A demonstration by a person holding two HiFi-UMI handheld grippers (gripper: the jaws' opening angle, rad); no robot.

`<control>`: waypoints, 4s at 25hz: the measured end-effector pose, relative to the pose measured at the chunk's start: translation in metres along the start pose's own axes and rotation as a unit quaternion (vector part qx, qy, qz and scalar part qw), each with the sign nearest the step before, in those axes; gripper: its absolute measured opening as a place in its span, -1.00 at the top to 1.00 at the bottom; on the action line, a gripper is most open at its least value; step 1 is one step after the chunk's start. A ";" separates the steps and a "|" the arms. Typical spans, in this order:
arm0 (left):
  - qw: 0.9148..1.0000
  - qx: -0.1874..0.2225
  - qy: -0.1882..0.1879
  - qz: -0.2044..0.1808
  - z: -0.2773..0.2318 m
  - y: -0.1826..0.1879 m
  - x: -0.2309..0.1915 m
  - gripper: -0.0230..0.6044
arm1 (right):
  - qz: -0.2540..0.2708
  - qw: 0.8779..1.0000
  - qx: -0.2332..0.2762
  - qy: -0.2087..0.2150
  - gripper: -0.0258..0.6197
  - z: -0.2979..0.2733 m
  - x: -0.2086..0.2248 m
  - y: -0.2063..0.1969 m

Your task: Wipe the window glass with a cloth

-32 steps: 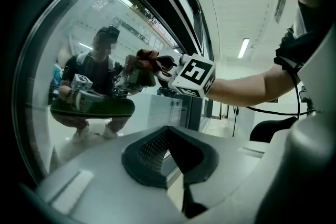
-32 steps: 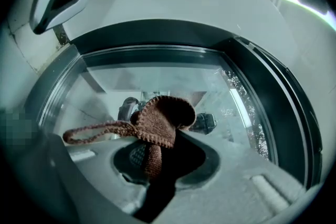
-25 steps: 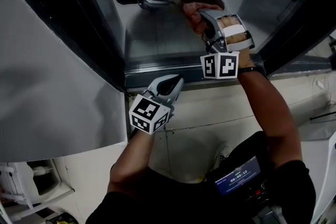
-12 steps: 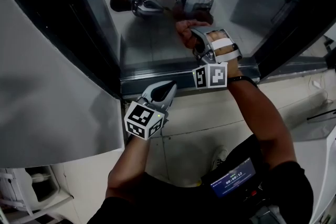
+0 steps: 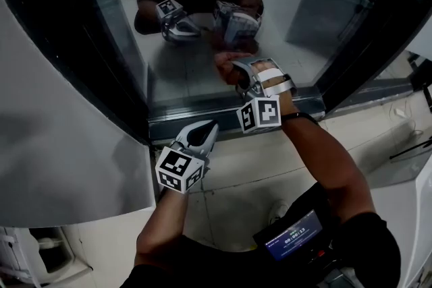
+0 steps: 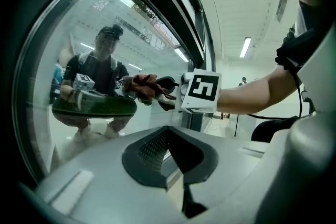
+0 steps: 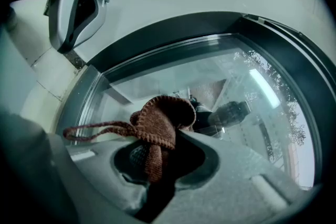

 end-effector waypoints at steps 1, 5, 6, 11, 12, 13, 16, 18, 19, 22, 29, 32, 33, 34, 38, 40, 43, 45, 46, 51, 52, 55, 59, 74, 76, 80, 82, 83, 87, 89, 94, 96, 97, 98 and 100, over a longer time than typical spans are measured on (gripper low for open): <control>1.000 0.000 -0.001 0.003 -0.001 0.000 -0.001 0.87 | 0.001 1.000 0.003 0.009 0.79 0.000 0.000 0.000; 1.000 0.001 -0.005 0.007 -0.005 0.000 0.001 0.87 | -0.006 0.999 0.021 0.039 0.79 0.011 0.017 0.001; 1.000 0.000 -0.006 0.007 -0.006 0.000 0.002 0.87 | -0.007 0.999 0.024 0.032 0.79 0.018 0.027 0.002; 1.000 -0.004 -0.013 0.004 -0.009 -0.002 0.007 0.87 | -0.014 0.997 0.033 -0.068 0.79 0.068 0.108 -0.005; 1.000 -0.002 -0.014 0.003 -0.010 0.000 0.008 0.87 | -0.008 0.995 0.028 -0.099 0.79 0.076 0.131 -0.011; 1.000 -0.001 -0.014 0.001 -0.011 0.000 0.008 0.87 | -0.001 0.991 0.020 -0.131 0.79 0.082 0.155 -0.018; 1.000 -0.003 -0.011 0.001 -0.009 -0.001 0.007 0.87 | 0.019 0.977 -0.011 -0.211 0.79 0.090 0.222 -0.037; 1.000 -0.005 -0.006 0.003 -0.009 -0.002 0.005 0.87 | 0.033 0.968 -0.028 -0.247 0.79 0.093 0.253 -0.045; 1.000 -0.006 -0.005 0.004 -0.009 -0.002 0.004 0.87 | 0.041 0.964 -0.034 -0.262 0.79 0.094 0.265 -0.047; 1.000 -0.005 -0.005 0.001 -0.010 -0.003 0.007 0.87 | 0.069 0.953 -0.050 -0.292 0.79 0.093 0.289 -0.051; 1.000 -0.010 -0.009 -0.002 -0.010 -0.004 0.011 0.87 | 0.086 0.943 -0.068 -0.315 0.79 0.074 0.297 -0.060; 1.000 -0.012 -0.008 -0.001 -0.009 -0.005 0.010 0.87 | 0.078 0.944 -0.067 -0.312 0.79 0.069 0.282 -0.060; 1.000 -0.012 -0.008 0.000 -0.009 -0.006 0.010 0.87 | 0.076 0.946 -0.066 -0.309 0.79 0.067 0.275 -0.061; 1.000 -0.013 -0.008 0.000 -0.009 -0.006 0.010 0.87 | 0.073 0.947 -0.065 -0.306 0.79 0.065 0.268 -0.061; 1.000 -0.012 -0.009 -0.001 -0.007 -0.005 0.012 0.87 | 0.059 0.955 -0.062 -0.284 0.79 0.059 0.235 -0.067; 1.000 -0.013 -0.008 -0.002 -0.005 -0.004 0.012 0.87 | 0.053 0.958 -0.062 -0.274 0.79 0.056 0.219 -0.069; 1.000 -0.015 -0.006 -0.004 -0.002 -0.006 0.012 0.87 | 0.045 0.962 -0.060 -0.261 0.79 0.051 0.198 -0.070; 1.000 -0.017 -0.007 -0.006 -0.001 -0.007 0.012 0.87 | 0.042 0.964 -0.060 -0.255 0.79 0.049 0.187 -0.070; 1.000 -0.019 -0.008 -0.006 -0.001 -0.008 0.013 0.87 | 0.040 0.965 -0.059 -0.251 0.79 0.048 0.182 -0.070; 1.000 -0.023 -0.010 -0.009 0.000 -0.010 0.016 0.87 | 0.043 0.972 -0.063 -0.221 0.79 0.041 0.147 -0.072; 1.000 -0.022 -0.009 -0.009 0.000 -0.009 0.016 0.87 | 0.044 0.973 -0.064 -0.216 0.79 0.039 0.139 -0.073; 1.000 -0.020 -0.009 -0.010 0.000 -0.007 0.016 0.87 | 0.040 0.976 -0.067 -0.202 0.79 0.035 0.120 -0.074; 1.000 -0.023 -0.011 -0.011 -0.002 -0.010 0.017 0.87 | 0.032 0.979 -0.068 -0.189 0.79 0.032 0.104 -0.075; 1.000 -0.019 -0.010 -0.007 -0.001 -0.009 0.015 0.87 | 0.037 0.986 -0.070 -0.147 0.79 0.022 0.055 -0.078; 1.000 -0.019 -0.011 -0.007 -0.001 -0.009 0.015 0.87 | 0.043 0.987 -0.070 -0.138 0.79 0.020 0.046 -0.079; 1.000 -0.020 -0.012 -0.006 -0.001 -0.009 0.016 0.87 | 0.047 0.989 -0.072 -0.123 0.79 0.017 0.030 -0.081; 1.000 -0.021 -0.011 -0.006 0.000 -0.010 0.014 0.87 | 0.045 0.989 -0.073 -0.120 0.79 0.016 0.027 -0.081; 1.000 -0.020 -0.011 -0.006 0.000 -0.009 0.014 0.87 | 0.045 0.989 -0.073 -0.118 0.79 0.016 0.027 -0.081; 1.000 -0.015 -0.010 -0.006 0.002 -0.007 0.014 0.87 | 0.049 0.990 -0.076 -0.106 0.79 0.015 0.022 -0.081; 1.000 -0.012 -0.009 -0.006 0.003 -0.005 0.015 0.87 | 0.047 0.991 -0.078 -0.097 0.79 0.015 0.022 -0.082; 1.000 -0.008 -0.005 -0.004 0.007 -0.004 0.013 0.87 | -0.087 0.994 -0.051 -0.037 0.79 0.023 0.031 -0.073; 1.000 -0.009 -0.004 -0.004 0.009 -0.005 0.012 0.87 | -0.189 0.982 -0.006 -0.011 0.79 0.037 0.036 -0.050; 1.000 -0.010 -0.002 -0.004 0.009 -0.006 0.010 0.87 | -0.243 0.970 0.026 0.007 0.79 0.044 0.038 -0.035; 1.000 -0.010 0.000 -0.002 0.009 -0.006 0.009 0.87 | -0.299 0.952 0.062 0.030 0.79 0.049 0.038 -0.020; 1.000 -0.011 0.006 0.003 0.009 -0.007 0.006 0.87 | -0.403 0.902 0.129 0.084 0.79 0.051 0.036 0.006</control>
Point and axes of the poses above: the fingertips, and each gripper's own axes: z backward along the fingers, x to its right, y out of its top, the point moved 4 cm from there along z, backward along the fingers, and after that the axes turned 12 degrees about -x, right-handed, at the moved point
